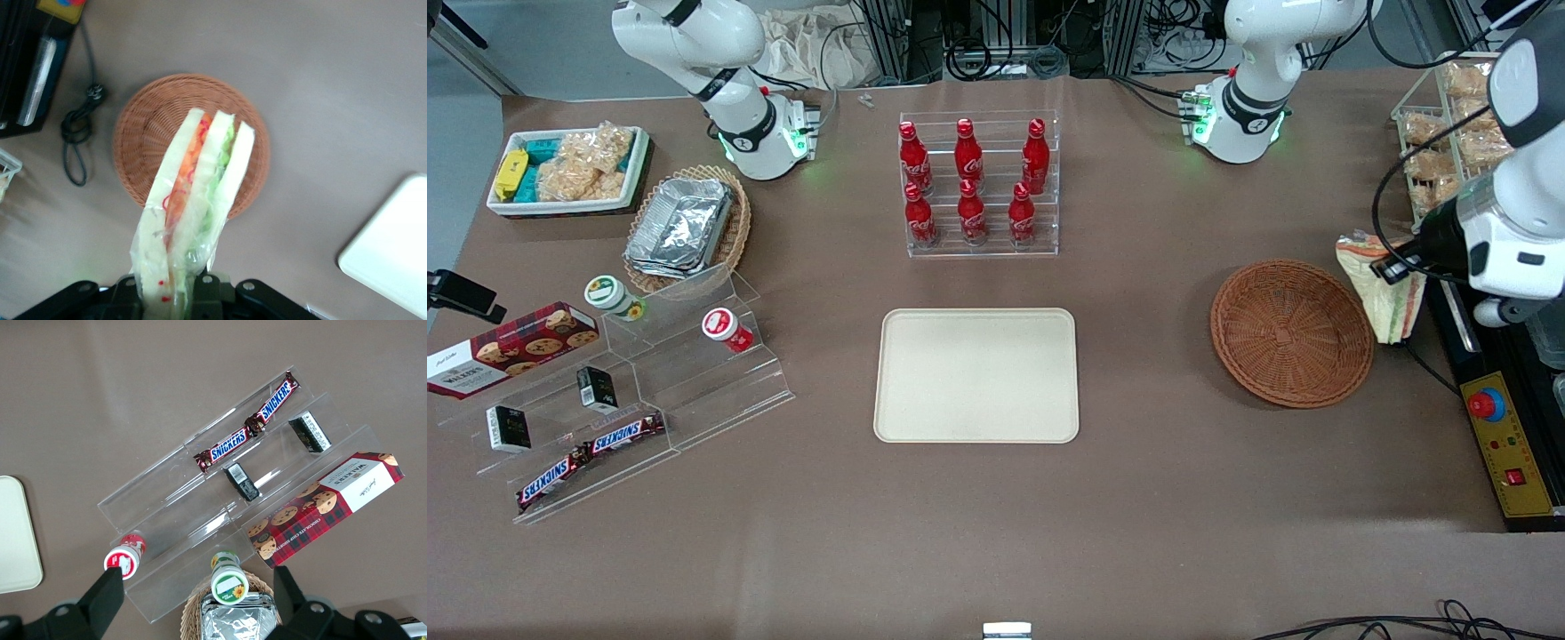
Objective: Place sandwich from basket to tray
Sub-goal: 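Lift the sandwich up out of the basket with the left gripper, then carry the sandwich over to the cream tray with the left gripper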
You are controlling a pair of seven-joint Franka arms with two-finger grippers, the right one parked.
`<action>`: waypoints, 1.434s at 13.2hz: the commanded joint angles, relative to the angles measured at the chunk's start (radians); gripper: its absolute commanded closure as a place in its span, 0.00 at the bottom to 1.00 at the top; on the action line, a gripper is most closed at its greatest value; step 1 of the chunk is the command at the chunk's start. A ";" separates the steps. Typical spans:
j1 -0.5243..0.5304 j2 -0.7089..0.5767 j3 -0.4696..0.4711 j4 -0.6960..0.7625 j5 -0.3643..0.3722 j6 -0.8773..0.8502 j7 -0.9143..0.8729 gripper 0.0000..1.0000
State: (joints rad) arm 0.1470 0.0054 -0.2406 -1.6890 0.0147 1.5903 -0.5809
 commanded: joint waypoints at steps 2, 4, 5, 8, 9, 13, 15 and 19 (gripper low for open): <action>0.002 0.105 -0.159 0.166 0.002 -0.044 0.035 1.00; 0.002 0.155 -0.251 0.206 0.002 -0.043 0.058 1.00; 0.002 0.171 -0.293 0.206 0.002 -0.033 0.058 1.00; 0.002 0.257 -0.403 0.206 0.034 -0.023 0.050 1.00; 0.002 0.295 -0.442 0.204 0.078 -0.023 0.030 1.00; -0.070 0.474 -0.506 0.206 0.155 0.158 -0.242 0.95; -0.160 0.571 -0.500 0.212 0.301 0.189 -0.356 0.96; -0.245 0.734 -0.499 0.244 0.429 0.338 -0.551 1.00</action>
State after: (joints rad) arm -0.0832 0.6631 -0.7341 -1.5062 0.4092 1.9050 -1.0916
